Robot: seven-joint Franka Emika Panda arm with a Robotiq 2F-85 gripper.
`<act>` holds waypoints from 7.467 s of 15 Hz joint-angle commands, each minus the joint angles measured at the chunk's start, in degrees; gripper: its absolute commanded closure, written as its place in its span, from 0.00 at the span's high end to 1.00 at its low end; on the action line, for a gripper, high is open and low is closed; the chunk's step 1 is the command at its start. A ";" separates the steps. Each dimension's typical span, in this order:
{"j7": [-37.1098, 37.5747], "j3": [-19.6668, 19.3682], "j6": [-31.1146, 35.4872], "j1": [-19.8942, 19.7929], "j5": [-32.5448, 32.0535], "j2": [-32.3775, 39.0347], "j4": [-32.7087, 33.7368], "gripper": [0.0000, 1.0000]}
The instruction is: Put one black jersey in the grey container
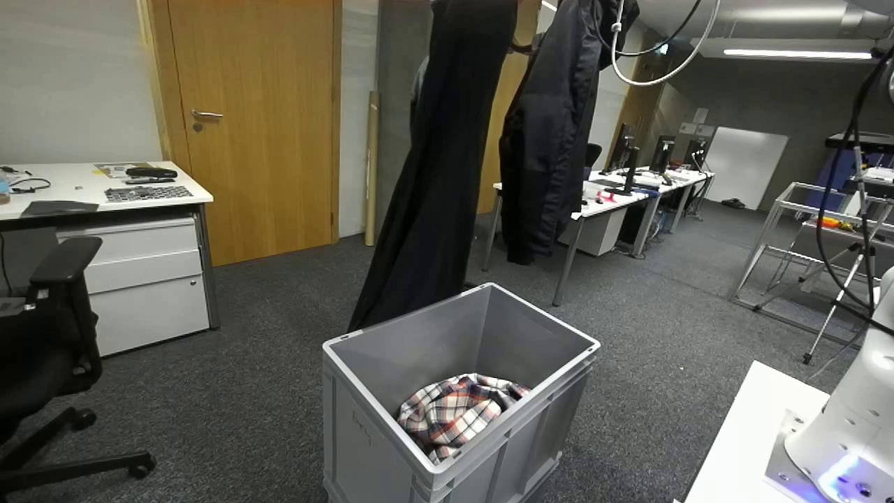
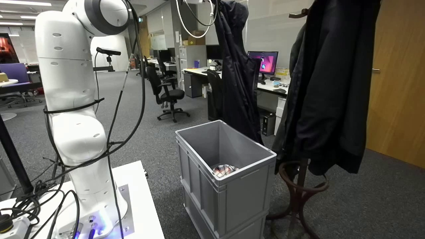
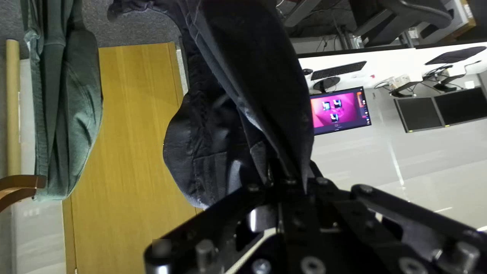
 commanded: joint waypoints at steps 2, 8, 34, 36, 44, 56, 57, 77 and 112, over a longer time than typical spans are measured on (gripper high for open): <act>-4.96 -0.04 3.79 -1.21 7.79 -9.30 -10.13 0.00; -9.67 -1.60 9.10 -0.19 18.24 -16.98 -18.76 0.00; -56.75 -13.01 49.71 27.44 46.16 -23.82 -30.26 0.00; -57.92 -15.28 53.03 31.48 45.19 -23.92 -30.14 0.00; -52.28 -21.60 60.75 38.14 32.50 -23.39 -24.31 0.00; -47.08 -22.66 60.25 34.57 27.28 -22.29 -18.14 0.00; -46.92 -22.84 60.25 34.18 27.09 -21.80 -17.30 0.00; -29.21 -20.01 58.63 17.58 23.10 -7.80 -14.15 0.00; 4.38 -9.05 21.46 0.72 -7.36 -10.65 -20.18 0.00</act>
